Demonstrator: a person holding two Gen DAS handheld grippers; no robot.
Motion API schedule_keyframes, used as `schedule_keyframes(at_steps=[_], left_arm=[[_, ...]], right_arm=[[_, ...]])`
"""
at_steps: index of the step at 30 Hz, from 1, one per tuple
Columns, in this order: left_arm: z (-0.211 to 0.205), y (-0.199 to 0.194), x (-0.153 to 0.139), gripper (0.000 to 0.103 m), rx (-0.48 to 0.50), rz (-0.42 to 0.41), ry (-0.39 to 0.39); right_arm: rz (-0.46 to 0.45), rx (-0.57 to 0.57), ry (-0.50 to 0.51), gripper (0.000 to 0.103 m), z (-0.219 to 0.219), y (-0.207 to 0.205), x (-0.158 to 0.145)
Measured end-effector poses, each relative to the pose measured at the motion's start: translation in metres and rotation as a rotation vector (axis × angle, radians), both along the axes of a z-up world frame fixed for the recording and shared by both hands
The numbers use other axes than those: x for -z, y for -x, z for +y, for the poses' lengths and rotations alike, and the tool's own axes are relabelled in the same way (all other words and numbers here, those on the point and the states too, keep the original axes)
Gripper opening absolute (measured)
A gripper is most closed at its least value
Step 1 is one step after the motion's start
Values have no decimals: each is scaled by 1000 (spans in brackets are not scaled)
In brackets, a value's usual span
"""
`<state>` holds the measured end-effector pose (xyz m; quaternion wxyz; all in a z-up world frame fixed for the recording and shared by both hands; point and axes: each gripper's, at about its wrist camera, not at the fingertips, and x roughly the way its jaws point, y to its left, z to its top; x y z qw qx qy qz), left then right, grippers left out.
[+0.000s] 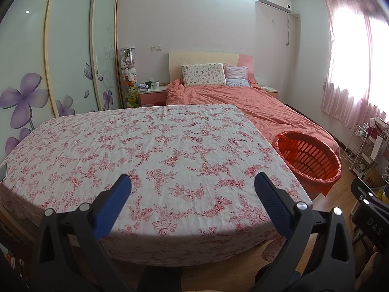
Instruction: Collect trash
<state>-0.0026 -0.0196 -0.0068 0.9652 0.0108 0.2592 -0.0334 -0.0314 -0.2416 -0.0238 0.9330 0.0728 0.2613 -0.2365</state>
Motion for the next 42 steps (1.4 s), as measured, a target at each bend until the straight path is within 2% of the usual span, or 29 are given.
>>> schedule_keyframes(at_steps=[42], left_arm=[[2,2,3,99,-2,0,-10]], right_arm=[[2,0,-1,101,-1,0,0]])
